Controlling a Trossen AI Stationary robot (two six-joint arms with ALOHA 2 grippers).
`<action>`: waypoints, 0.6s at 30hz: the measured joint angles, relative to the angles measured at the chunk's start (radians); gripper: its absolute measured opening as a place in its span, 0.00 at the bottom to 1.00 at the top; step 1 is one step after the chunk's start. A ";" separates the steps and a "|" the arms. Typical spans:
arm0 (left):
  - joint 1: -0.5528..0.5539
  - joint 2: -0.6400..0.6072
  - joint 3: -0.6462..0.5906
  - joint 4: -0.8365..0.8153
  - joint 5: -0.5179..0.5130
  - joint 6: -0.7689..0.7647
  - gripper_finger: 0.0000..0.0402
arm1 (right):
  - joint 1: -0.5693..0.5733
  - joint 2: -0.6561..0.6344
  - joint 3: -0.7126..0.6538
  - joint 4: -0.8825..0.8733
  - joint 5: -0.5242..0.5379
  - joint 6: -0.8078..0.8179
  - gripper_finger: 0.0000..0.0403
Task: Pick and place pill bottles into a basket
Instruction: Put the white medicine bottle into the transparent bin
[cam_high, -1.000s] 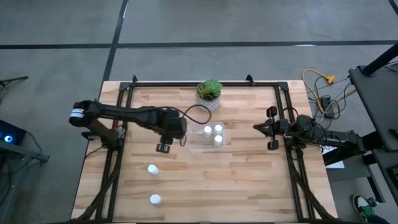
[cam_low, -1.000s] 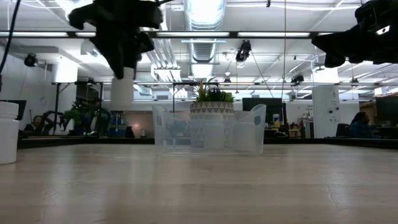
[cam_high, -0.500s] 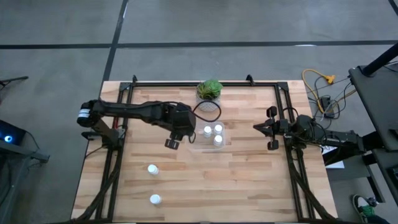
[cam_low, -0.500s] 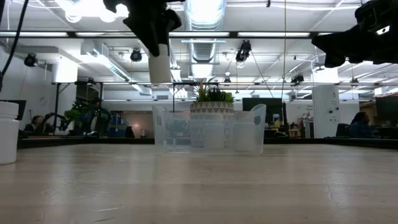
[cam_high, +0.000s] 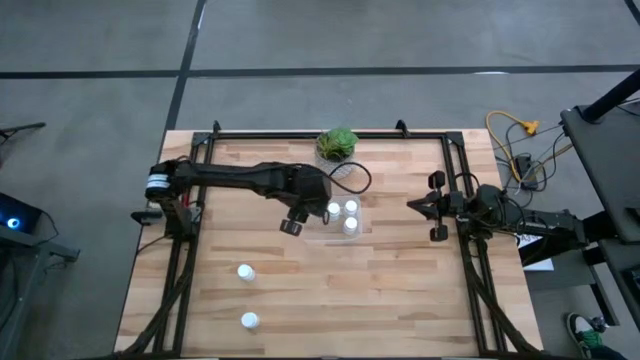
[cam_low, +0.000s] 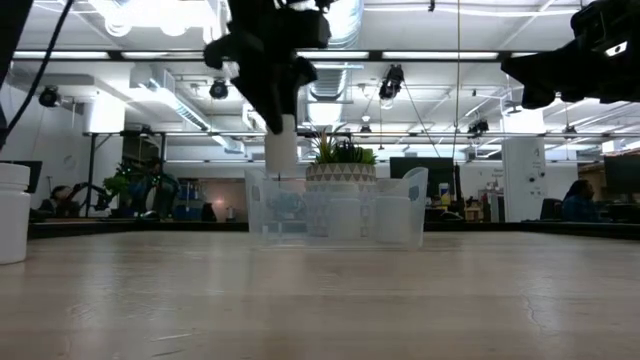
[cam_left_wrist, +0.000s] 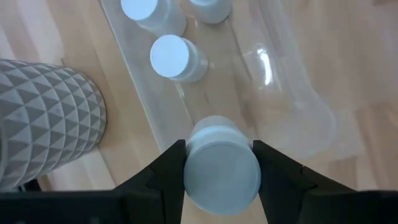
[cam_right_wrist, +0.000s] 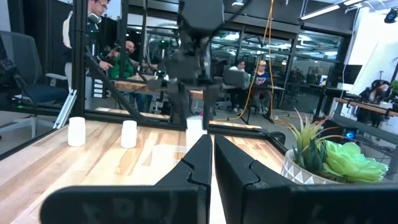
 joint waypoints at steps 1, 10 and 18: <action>0.002 0.012 0.000 0.008 0.000 0.005 0.35 | 0.000 0.000 0.000 0.000 0.000 0.000 0.02; 0.008 0.090 0.000 0.081 0.004 0.039 0.35 | 0.000 0.001 0.000 0.000 0.001 0.000 0.02; 0.014 0.119 -0.008 0.113 0.005 0.047 0.35 | 0.000 0.002 0.000 0.000 0.001 0.000 0.02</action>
